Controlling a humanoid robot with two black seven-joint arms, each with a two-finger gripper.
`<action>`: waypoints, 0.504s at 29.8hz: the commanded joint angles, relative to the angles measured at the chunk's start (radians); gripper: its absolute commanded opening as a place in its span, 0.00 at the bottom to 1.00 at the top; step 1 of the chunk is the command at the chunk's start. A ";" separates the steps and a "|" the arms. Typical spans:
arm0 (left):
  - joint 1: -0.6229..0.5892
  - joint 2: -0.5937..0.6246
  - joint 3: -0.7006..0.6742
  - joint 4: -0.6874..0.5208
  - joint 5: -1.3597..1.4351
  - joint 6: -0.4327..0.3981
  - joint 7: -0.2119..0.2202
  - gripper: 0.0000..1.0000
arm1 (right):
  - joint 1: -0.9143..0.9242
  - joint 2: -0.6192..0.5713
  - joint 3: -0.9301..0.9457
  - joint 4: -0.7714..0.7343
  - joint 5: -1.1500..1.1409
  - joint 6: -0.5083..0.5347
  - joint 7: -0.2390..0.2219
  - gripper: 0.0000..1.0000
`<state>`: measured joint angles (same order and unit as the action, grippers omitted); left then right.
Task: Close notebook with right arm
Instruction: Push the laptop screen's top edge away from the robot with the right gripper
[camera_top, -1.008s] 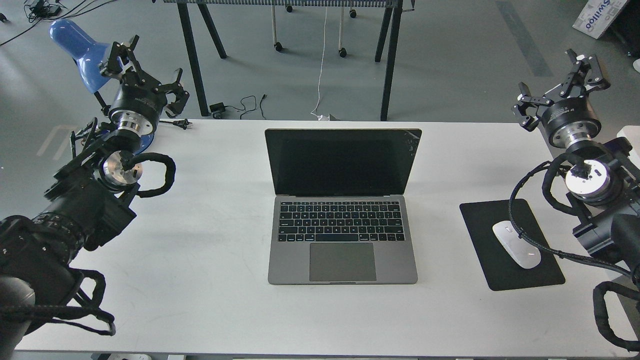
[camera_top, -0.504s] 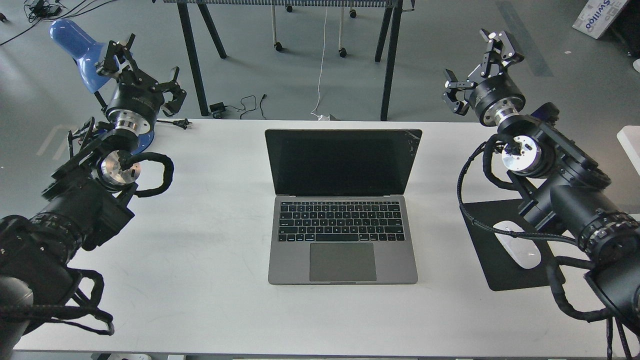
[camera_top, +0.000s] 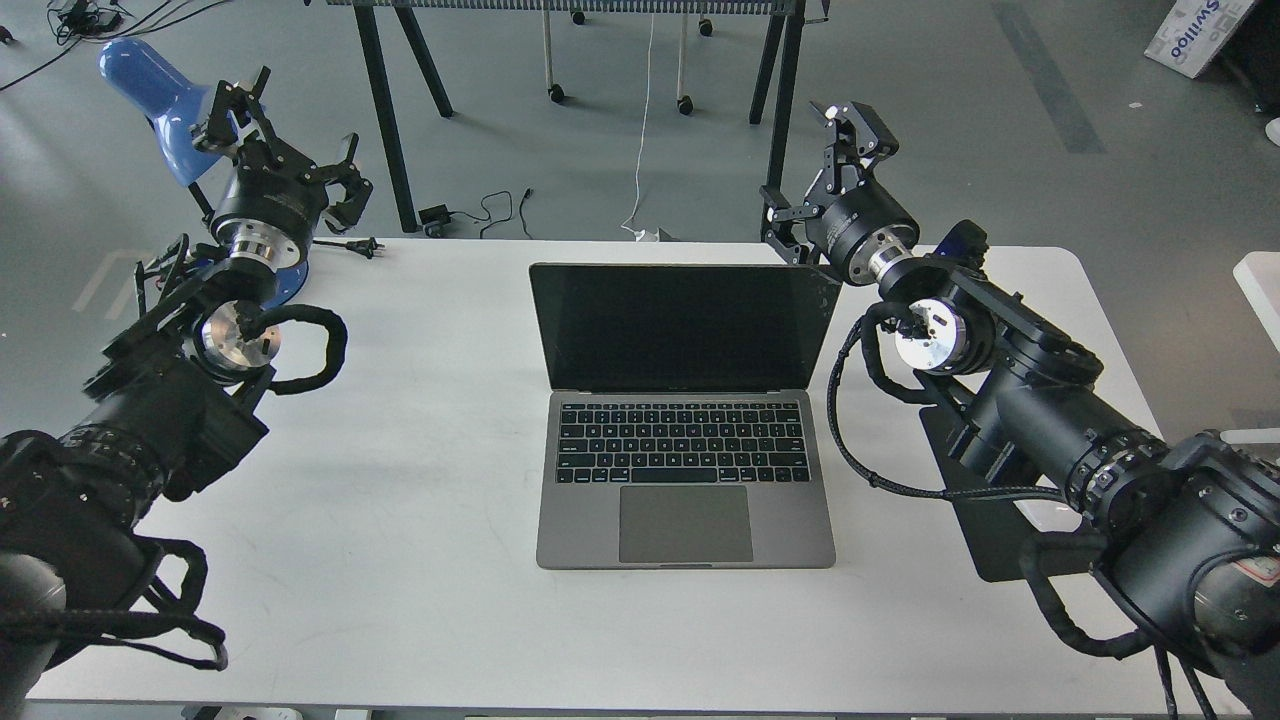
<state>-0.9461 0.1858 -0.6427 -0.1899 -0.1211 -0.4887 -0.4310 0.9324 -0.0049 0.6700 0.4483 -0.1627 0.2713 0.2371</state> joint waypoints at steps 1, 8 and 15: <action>0.000 0.000 0.000 0.001 0.000 0.000 0.000 1.00 | -0.038 -0.035 0.000 0.087 0.000 -0.003 -0.018 1.00; 0.001 0.000 0.000 0.000 0.000 0.000 0.000 1.00 | -0.104 -0.153 -0.003 0.280 0.000 -0.043 -0.050 1.00; 0.000 0.000 0.000 0.000 0.000 0.000 0.000 1.00 | -0.161 -0.254 -0.039 0.429 0.000 -0.044 -0.070 1.00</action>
<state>-0.9457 0.1858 -0.6427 -0.1903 -0.1211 -0.4887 -0.4311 0.7905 -0.2219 0.6514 0.8266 -0.1625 0.2262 0.1703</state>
